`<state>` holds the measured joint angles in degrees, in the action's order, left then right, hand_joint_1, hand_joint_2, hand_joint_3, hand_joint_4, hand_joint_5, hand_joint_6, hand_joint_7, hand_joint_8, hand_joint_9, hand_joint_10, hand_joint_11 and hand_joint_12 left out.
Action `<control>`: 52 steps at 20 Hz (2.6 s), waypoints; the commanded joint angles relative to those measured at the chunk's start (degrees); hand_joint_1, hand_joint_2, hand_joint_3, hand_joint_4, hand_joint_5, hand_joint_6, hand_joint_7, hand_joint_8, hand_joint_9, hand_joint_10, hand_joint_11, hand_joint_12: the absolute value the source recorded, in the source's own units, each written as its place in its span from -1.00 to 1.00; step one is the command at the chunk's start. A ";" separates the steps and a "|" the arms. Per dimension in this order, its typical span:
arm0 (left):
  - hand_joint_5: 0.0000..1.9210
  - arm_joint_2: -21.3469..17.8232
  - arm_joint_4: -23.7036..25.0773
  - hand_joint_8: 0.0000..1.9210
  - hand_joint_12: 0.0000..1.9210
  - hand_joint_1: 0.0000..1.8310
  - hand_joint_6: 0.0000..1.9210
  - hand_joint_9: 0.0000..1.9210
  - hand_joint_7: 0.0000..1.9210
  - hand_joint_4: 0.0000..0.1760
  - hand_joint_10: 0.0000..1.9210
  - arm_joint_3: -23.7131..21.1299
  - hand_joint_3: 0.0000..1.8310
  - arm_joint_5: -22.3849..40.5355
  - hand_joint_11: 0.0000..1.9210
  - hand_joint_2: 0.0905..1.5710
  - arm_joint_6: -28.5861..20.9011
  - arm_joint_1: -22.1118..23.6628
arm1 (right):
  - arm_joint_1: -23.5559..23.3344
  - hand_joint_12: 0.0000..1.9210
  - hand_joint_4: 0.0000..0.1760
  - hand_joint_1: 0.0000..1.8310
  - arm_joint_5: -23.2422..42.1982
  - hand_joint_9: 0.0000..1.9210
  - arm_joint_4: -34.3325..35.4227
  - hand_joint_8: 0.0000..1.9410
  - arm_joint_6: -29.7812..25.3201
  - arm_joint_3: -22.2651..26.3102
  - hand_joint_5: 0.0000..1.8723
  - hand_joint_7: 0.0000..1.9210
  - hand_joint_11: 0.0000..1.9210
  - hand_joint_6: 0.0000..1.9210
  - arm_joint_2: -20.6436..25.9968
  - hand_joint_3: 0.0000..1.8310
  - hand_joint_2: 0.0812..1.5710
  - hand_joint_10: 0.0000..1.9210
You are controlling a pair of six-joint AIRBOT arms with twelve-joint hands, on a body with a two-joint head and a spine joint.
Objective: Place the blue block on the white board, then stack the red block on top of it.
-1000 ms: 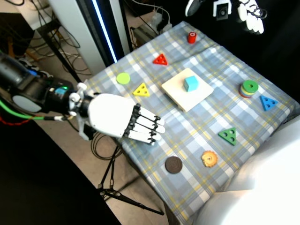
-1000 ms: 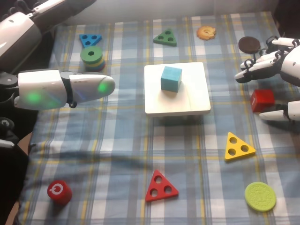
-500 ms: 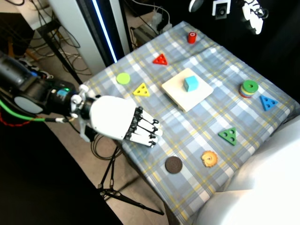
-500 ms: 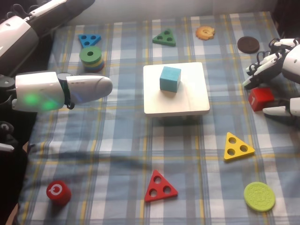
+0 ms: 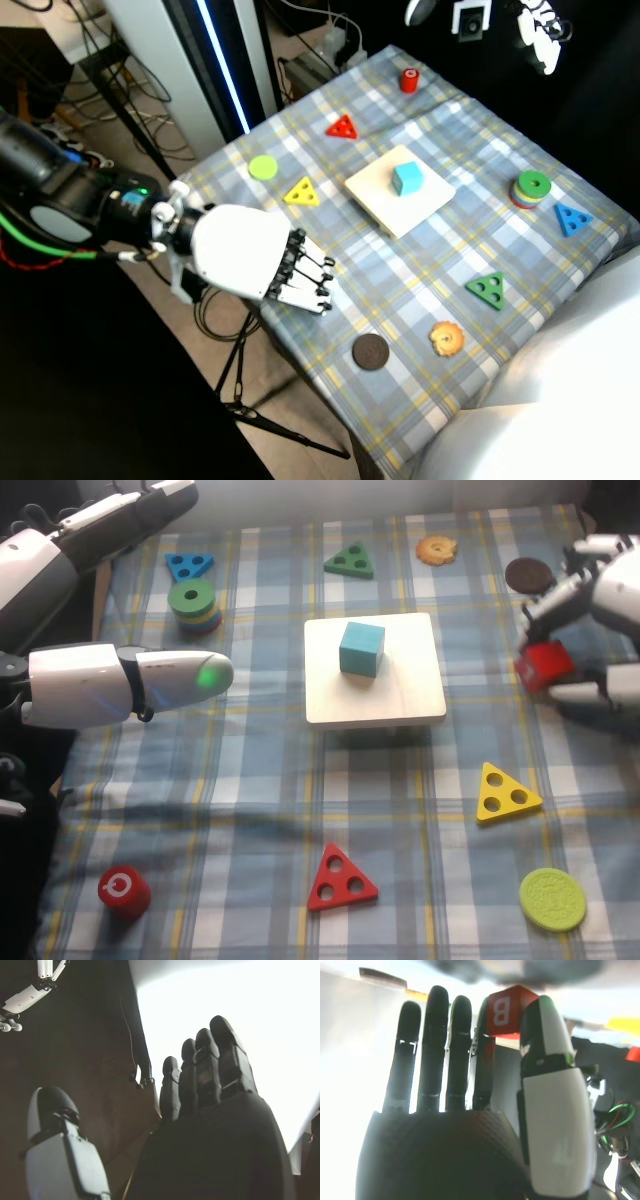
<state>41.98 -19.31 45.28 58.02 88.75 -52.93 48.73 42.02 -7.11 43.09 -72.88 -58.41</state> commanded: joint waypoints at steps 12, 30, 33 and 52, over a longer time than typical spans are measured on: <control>-0.74 -1.58 0.17 -1.00 -0.47 -0.29 -1.00 -0.82 -0.76 0.67 -1.00 -0.16 -1.00 6.93 -1.00 0.03 -0.43 -0.56 | -17.55 0.10 -1.00 0.29 7.84 -0.09 -22.20 -0.99 -16.77 -7.61 0.18 -0.07 -0.58 -0.20 -9.05 -1.00 0.31 -0.98; -0.75 -1.57 0.27 -1.00 -0.41 -0.30 -1.00 -0.78 -0.74 0.30 -1.00 0.00 -1.00 6.23 -1.00 0.03 -0.44 -0.24 | -19.63 -0.05 -1.00 0.28 6.34 -0.23 -29.24 -1.00 -20.49 -9.03 0.14 -0.12 -0.76 -0.13 -12.11 -1.00 0.33 -1.00; -0.75 -1.55 0.27 -1.00 -0.46 -0.29 -1.00 -0.78 -0.75 0.50 -1.00 0.07 -1.00 6.14 -1.00 0.02 -0.44 -0.17 | -19.64 -0.12 -1.00 0.29 6.35 -0.25 -29.83 -1.00 -20.72 -8.98 0.14 -0.12 -0.75 -0.13 -12.29 -1.00 0.33 -1.00; -0.75 -1.45 0.43 -1.00 -0.39 -0.29 -1.00 -0.77 -0.73 0.36 -1.00 0.11 -1.00 6.22 -1.00 0.04 -0.66 0.01 | -19.64 -0.03 -1.00 0.22 5.82 -0.27 -30.21 -1.00 -20.85 -9.51 0.06 -0.16 -0.79 0.00 -12.73 -1.00 0.37 -1.00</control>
<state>40.56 -19.70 45.17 57.43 88.62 -53.67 30.15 42.52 -40.10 22.48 -82.28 -70.91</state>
